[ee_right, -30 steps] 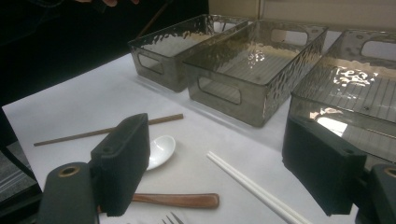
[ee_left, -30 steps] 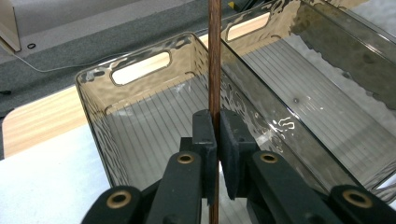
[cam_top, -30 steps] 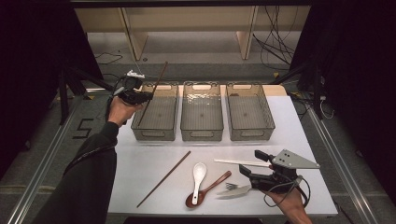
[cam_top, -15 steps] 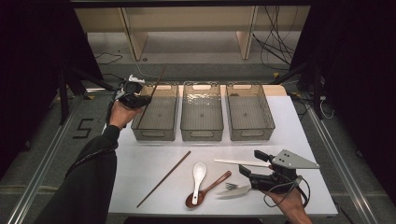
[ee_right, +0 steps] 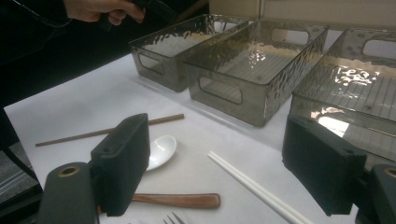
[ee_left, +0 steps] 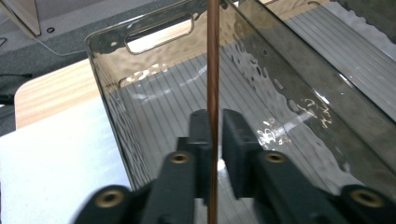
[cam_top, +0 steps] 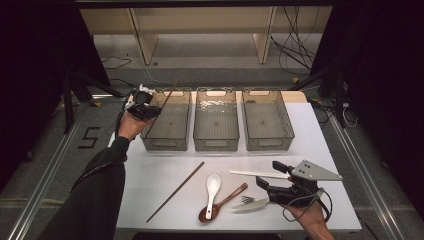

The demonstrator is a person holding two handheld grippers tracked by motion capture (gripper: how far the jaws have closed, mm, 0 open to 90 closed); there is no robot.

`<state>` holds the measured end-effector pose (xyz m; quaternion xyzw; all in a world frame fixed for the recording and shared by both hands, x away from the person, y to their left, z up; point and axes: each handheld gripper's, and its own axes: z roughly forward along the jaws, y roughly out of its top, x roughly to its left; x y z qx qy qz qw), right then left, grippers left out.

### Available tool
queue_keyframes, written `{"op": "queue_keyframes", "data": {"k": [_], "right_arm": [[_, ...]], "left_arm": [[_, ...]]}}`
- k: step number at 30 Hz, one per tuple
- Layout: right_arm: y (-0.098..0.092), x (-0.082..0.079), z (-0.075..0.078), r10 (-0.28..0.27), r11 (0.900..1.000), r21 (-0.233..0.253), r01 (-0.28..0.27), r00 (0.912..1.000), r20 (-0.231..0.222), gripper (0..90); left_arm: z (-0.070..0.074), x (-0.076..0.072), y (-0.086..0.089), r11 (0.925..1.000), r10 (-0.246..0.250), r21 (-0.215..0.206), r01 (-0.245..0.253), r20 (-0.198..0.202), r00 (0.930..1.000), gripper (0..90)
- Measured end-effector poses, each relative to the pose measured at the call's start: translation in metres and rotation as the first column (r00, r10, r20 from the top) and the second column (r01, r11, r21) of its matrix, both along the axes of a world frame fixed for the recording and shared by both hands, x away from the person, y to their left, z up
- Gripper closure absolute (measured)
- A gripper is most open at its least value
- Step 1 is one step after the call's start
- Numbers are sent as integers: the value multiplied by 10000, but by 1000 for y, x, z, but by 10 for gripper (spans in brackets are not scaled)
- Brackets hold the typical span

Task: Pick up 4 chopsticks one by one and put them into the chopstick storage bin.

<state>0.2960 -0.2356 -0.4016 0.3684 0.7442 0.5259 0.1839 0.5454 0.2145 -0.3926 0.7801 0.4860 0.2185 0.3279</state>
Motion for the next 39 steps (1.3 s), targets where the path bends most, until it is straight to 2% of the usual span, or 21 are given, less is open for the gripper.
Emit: {"op": "queue_keyframes", "data": {"k": [3, 5, 7, 9, 10, 12, 17, 22, 25, 29, 34, 39], "right_arm": [[0, 0, 0, -3, 10000, -4, 3, 10000, -28, 244], [-1, 0, 0, -9, 10000, -1, 9, 10000, -20, 244], [0, 0, 0, -12, 10000, -11, 12, 10000, -2, 244], [0, 0, 0, -24, 10000, -6, 24, 10000, -3, 244], [0, 0, 0, -26, 10000, -17, 26, 10000, -19, 244], [0, 0, 0, -39, 10000, -14, 39, 10000, -4, 244], [-1, 0, 0, -65, 10000, -53, 65, 10000, 17, 244], [0, 0, 0, -78, 10000, -49, 78, 10000, 16, 244], [0, 0, 0, -72, 10000, -65, 72, 10000, 15, 244], [1, 0, 0, -73, 9999, -146, 73, 10000, 15, 243], [1, -1, 1, -78, 9998, -162, 79, 10000, 30, 243], [1, -1, 1, -62, 9998, -175, 63, 10000, 37, 243]], "left_arm": [[0, -2, 2, 10000, 18, -32, -18, -108, 9999, 782], [2, -5, 2, 9998, -12, -192, 8, -224, 9997, 702], [4, -10, 2, 9993, -106, -374, 96, -283, 9995, 658], [7, -15, 1, 9987, -228, -475, 203, -521, 9984, 573], [8, -18, 0, 9989, -295, -392, 271, -637, 9975, 531], [11, -25, -3, 9991, -362, -244, 344, -738, 9966, 463], [20, -46, -5, 9966, -661, -558, 609, -964, 9931, 360], [26, -71, -9, 9920, -1015, -852, 931, -1004, 9898, 310], [28, -83, -11, 9895, -1132, -1003, 1043, -882, 9896, 289], [22, -97, -20, 9897, -1381, -543, 1327, -1131, 9839, 254], [17, -110, -28, 9860, -1659, -413, 1615, -1513, 9745, 243], [10, -124, -35, 9805, -1946, -90, 1964, -1859, 9631, 236]]}}
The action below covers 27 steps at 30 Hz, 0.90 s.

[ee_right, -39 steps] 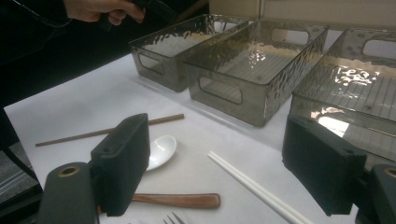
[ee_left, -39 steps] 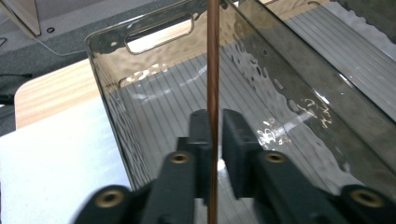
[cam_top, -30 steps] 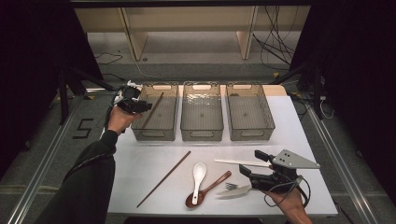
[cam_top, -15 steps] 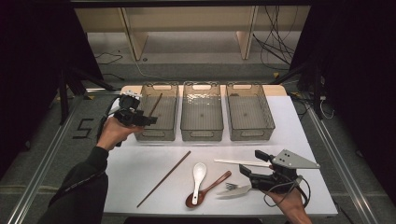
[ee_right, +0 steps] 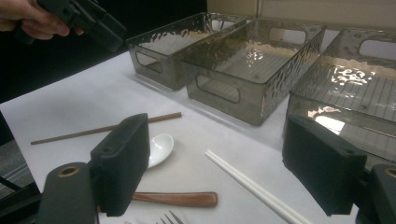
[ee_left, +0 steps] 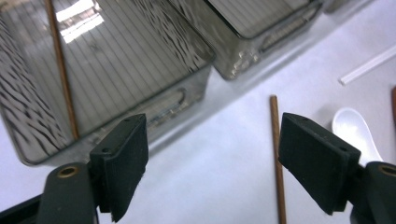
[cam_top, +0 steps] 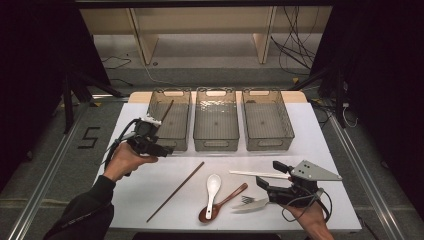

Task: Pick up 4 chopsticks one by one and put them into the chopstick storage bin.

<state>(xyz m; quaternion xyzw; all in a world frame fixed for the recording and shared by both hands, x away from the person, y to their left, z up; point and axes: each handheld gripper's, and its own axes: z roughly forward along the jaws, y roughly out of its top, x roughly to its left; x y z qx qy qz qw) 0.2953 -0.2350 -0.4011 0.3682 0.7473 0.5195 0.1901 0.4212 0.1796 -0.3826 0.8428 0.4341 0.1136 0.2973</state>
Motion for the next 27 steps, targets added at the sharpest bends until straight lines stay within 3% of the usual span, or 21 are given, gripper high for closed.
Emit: {"op": "queue_keyframes", "data": {"k": [7, 15, 20, 27], "right_arm": [[0, 0, 0, 6, 10000, 72, -6, 10000, 19, 243], [0, 0, 1, 12, 10000, 31, -12, 10000, 13, 243], [0, 0, 0, 10, 10000, 71, -10, 10000, 27, 243], [0, 0, 0, 15, 10000, 62, -15, 10000, 14, 243]], "left_arm": [[-18, -14, -11, 9985, -291, 454, 322, -665, 9974, 216], [-29, -27, -23, 9936, -629, 863, 727, -1118, 9917, 202], [-43, -33, -31, 9851, -819, 1364, 1049, -1649, 9829, 220], [-54, -37, -35, 9781, -1017, 1555, 1381, -2216, 9698, 335]]}}
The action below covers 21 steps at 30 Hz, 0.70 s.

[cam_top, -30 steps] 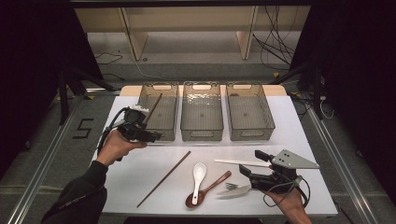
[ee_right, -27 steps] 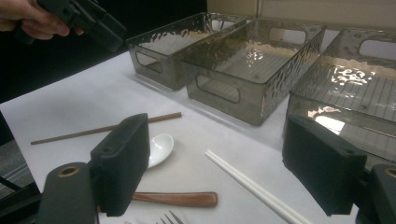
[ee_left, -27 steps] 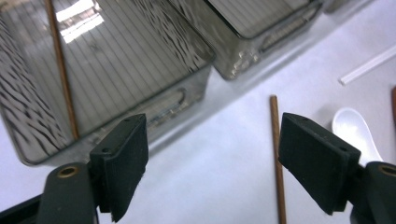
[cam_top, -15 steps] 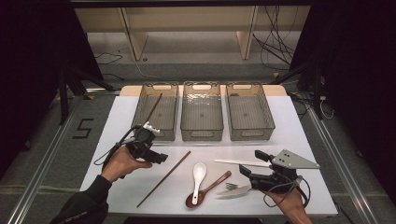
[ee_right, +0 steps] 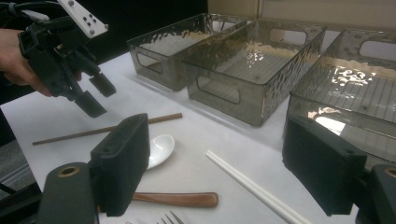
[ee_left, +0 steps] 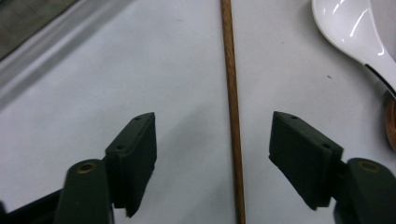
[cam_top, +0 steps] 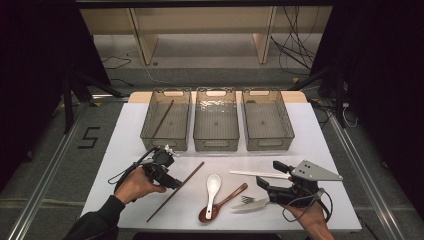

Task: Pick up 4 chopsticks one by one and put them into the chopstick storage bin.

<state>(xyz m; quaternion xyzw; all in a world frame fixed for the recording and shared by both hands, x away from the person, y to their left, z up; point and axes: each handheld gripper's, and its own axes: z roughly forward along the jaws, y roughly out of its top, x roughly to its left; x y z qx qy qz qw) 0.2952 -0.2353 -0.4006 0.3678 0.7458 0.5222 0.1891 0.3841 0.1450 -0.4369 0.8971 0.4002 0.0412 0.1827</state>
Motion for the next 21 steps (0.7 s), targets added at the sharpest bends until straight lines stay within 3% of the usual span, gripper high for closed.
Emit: {"op": "queue_keyframes", "data": {"k": [10, 21], "right_arm": [[0, 0, 0, 22, 10000, -64, -22, 10000, -4, 243], [0, -1, 0, 68, 9999, -79, -68, 10000, 19, 244]], "left_arm": [[-15, -5, -10, 9966, -537, 602, 568, -512, 9972, 513], [-22, -8, -17, 9935, -823, 731, 871, -657, 9944, 660]]}}
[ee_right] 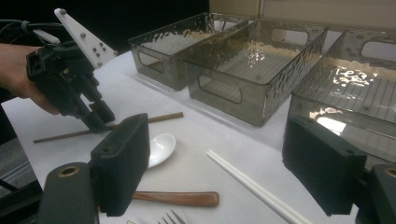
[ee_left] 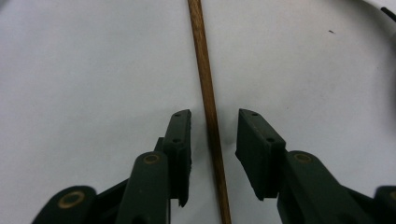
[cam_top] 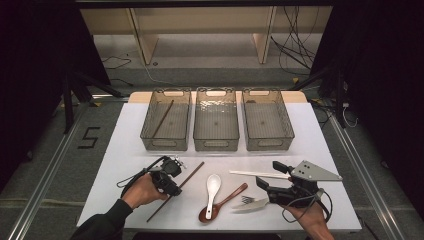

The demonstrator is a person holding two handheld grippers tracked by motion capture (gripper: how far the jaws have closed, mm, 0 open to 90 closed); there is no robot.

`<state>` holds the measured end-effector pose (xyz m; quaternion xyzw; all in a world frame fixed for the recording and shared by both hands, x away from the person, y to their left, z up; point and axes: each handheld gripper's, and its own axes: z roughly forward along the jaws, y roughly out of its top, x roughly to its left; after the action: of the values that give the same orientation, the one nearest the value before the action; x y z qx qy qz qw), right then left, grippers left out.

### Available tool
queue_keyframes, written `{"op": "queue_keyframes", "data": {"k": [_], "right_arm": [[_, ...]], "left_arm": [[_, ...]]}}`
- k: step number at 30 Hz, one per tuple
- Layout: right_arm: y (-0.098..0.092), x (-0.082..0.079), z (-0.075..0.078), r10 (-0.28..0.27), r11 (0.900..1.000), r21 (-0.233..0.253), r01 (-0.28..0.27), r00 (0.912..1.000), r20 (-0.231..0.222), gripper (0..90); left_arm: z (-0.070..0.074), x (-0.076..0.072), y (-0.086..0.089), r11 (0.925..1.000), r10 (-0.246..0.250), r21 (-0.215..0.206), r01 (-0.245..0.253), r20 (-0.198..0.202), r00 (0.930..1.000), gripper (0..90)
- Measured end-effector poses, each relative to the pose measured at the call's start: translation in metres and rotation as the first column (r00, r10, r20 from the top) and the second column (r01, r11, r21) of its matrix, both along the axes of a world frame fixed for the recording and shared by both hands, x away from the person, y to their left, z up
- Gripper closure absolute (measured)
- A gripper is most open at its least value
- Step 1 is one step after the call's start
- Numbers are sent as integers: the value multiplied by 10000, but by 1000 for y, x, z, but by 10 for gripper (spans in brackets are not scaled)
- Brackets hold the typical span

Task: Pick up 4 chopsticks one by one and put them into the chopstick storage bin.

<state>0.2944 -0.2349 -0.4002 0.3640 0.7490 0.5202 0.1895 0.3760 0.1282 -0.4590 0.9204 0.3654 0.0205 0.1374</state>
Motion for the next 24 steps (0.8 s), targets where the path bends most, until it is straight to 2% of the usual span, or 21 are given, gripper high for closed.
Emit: {"op": "queue_keyframes", "data": {"k": [4, 10, 17, 24], "right_arm": [[0, 0, 0, 3, 10000, 3, -3, 10000, -4, 244], [1, 0, 0, 23, 10000, -11, -23, 10000, -16, 245], [1, 0, 0, 30, 10000, -45, -30, 10000, -33, 246], [1, 0, 0, 41, 10000, -64, -41, 10000, -34, 246]], "left_arm": [[-2, 0, -2, 9997, -177, 167, 178, -57, 9998, 706], [-3, -1, -3, 9986, -354, 386, 349, 138, 9993, 765], [-3, 0, -2, 9990, -335, 313, 333, 58, 9994, 831], [-3, 1, -3, 9990, -311, 319, 310, 43, 9995, 840]]}}
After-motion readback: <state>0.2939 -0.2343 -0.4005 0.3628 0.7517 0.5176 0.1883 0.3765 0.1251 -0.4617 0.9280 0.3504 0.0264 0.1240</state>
